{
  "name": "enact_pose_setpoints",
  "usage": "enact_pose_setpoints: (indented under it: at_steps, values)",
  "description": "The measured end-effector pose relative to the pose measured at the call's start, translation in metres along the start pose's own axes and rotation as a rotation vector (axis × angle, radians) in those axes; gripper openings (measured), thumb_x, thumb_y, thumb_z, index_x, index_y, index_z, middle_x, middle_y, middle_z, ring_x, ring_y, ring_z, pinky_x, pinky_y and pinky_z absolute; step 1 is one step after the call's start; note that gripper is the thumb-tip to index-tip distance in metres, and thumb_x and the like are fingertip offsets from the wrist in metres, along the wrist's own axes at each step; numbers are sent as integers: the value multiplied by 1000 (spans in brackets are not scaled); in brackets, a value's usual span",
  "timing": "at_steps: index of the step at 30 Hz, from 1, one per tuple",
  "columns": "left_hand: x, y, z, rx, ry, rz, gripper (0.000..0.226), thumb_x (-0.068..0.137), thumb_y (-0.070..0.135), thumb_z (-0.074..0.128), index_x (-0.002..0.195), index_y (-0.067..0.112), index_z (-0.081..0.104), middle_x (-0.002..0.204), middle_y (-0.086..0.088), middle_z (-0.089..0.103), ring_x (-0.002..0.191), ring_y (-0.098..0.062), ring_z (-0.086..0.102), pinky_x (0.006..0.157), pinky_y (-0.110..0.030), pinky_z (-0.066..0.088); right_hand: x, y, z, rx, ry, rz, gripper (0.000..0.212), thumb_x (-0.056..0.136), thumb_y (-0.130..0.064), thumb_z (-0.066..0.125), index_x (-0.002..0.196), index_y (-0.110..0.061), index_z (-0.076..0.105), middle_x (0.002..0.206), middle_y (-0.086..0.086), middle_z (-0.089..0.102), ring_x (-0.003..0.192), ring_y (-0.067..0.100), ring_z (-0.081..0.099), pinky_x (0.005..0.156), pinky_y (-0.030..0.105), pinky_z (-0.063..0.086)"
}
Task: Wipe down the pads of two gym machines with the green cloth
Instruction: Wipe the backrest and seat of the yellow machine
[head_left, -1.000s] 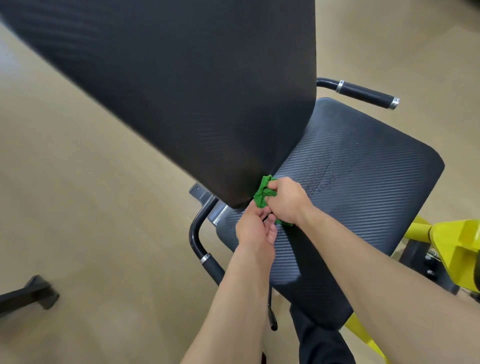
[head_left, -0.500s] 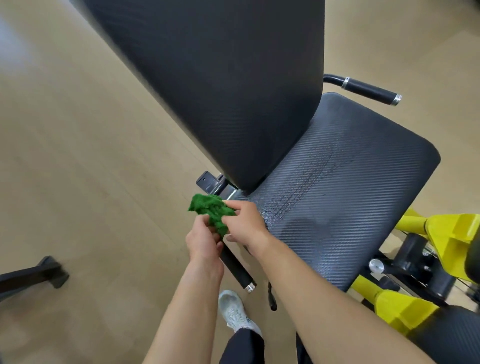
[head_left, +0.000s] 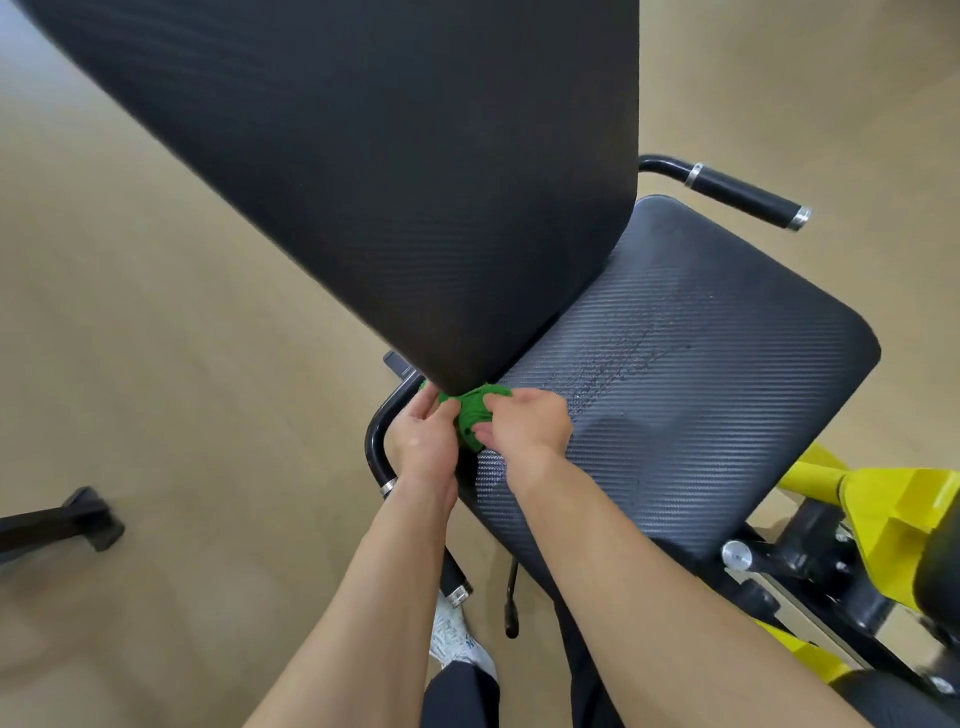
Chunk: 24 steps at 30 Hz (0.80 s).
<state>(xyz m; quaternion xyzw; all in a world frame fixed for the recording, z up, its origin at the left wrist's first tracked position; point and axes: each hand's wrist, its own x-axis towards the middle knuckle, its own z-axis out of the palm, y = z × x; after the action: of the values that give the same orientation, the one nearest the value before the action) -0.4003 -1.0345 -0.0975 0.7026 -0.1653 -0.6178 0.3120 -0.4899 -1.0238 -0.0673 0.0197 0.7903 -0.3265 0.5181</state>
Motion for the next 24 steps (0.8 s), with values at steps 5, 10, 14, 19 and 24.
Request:
enact_pose_setpoints:
  at_steps: [5, 10, 14, 19, 24]
  values:
    - [-22, -9, 29, -283, 2, -151, 24, 96, -4, 50, 112, 4, 67, 108, -14, 71, 88, -21, 69, 84, -31, 56, 10, -5, -17, -29, 109, -107, 35, 83, -11, 70, 51, -24, 66, 58, 6, 73, 63, 25, 76, 74, 43, 65]
    - [-28, 8, 9, -255, 55, -172, 36, 93, -6, 50, 127, -1, 61, 99, -8, 70, 70, -12, 68, 60, -20, 55, -12, -2, -7, 80, -7, 10, 21, 95, -4, 61, 80, -12, 73, 71, 8, 70, 55, 17, 68, 60, 34, 63]
    - [-40, 46, -32, -147, 72, -17, 37, 91, -10, 51, 118, 10, 67, 107, -9, 73, 86, -19, 71, 78, -27, 58, -39, -1, 10, 146, -257, 127, 26, 102, -5, 54, 83, -21, 62, 75, 1, 66, 62, 12, 62, 57, 25, 52]
    - [-75, 95, -105, 7, 59, 73, 38, 85, -9, 49, 113, 12, 62, 104, -9, 70, 69, -14, 66, 68, -31, 54, -102, 0, 24, 55, -493, 17, 20, 97, -3, 58, 109, -18, 64, 81, 3, 62, 63, 14, 57, 57, 26, 49]
    - [-133, 138, -171, -47, -138, -103, 23, 87, 32, 64, 101, 16, 71, 94, -7, 74, 81, -21, 68, 70, -31, 53, -183, 3, 20, -182, -666, -273, 28, 89, 13, 57, 102, -12, 59, 90, 4, 67, 76, 15, 64, 65, 27, 53]
